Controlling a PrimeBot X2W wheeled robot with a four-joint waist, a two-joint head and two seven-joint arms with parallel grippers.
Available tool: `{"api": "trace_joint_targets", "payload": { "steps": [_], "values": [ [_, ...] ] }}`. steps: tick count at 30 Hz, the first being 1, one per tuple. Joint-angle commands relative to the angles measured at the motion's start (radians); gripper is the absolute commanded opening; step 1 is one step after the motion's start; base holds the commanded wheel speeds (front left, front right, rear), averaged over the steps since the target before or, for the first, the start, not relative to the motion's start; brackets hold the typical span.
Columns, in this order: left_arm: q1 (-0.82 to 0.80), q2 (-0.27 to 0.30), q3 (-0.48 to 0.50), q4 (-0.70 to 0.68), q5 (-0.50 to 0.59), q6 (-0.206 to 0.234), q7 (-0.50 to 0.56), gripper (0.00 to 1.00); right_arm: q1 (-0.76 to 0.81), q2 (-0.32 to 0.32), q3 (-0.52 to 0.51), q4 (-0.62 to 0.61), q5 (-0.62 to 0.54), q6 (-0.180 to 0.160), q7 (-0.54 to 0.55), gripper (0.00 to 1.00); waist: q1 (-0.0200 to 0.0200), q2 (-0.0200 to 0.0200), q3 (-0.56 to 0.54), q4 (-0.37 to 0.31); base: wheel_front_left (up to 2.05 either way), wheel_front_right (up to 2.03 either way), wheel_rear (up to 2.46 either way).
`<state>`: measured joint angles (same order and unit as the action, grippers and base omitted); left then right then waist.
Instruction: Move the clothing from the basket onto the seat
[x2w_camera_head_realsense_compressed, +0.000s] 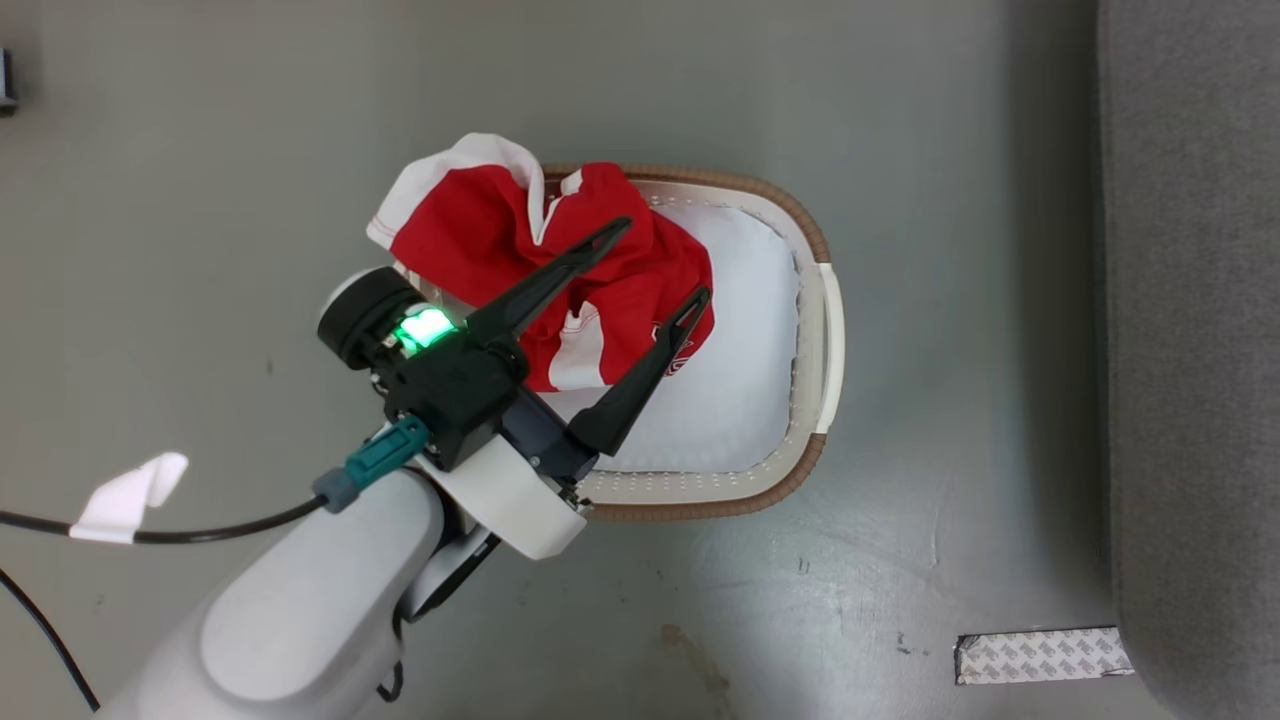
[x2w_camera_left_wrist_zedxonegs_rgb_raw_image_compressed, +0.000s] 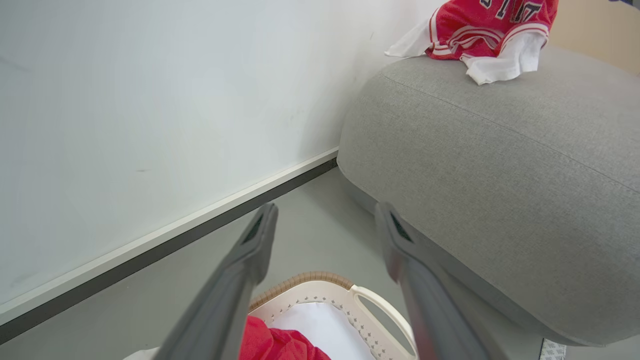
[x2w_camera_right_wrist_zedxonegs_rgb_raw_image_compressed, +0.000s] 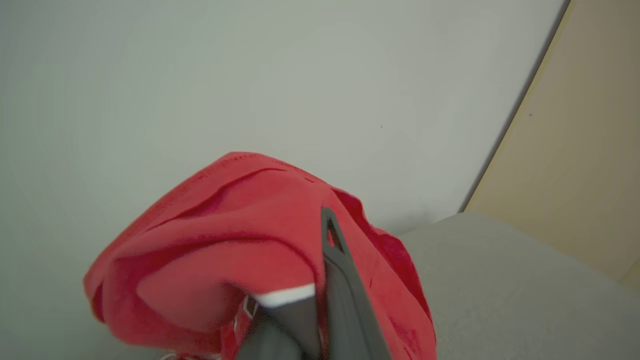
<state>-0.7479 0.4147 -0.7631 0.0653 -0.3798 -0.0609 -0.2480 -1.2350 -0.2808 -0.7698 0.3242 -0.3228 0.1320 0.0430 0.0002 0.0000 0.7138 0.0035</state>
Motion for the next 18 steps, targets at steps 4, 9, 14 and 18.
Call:
{"api": "trace_joint_targets", "payload": {
  "steps": [4, 9, 14, 18],
  "values": [
    [0.013, 0.0, 0.011, 0.006, -0.01, 0.004, -0.009, 1.0, 0.101, 0.09, -0.112, 0.054, -0.08, -0.002, -0.025, 0.0, -0.0002, 0.0, 0.01, 0.012, 0.0, 0.0, 0.0],
    [0.032, 0.023, 0.025, 0.011, -0.016, 0.01, -0.012, 1.0, 0.152, 0.173, -0.197, 0.06, -0.135, -0.002, -0.071, 0.49, -0.0002, 0.0, -0.011, 0.002, 0.0, 0.0, 0.0],
    [0.079, 0.045, 0.05, 0.021, -0.041, 0.032, -0.014, 1.0, 0.173, 0.209, -0.194, 0.097, -0.159, -0.002, -0.106, 1.0, -0.0002, 0.0, -0.07, -0.026, 0.0, 0.0, 0.0],
    [0.13, 0.061, 0.073, 0.03, -0.052, 0.054, -0.015, 1.0, 0.253, 0.224, -0.145, 0.124, -0.156, -0.002, -0.155, 1.0, -0.0002, 0.0, -0.146, -0.05, 0.0, 0.0, 0.0]
  ]
}}
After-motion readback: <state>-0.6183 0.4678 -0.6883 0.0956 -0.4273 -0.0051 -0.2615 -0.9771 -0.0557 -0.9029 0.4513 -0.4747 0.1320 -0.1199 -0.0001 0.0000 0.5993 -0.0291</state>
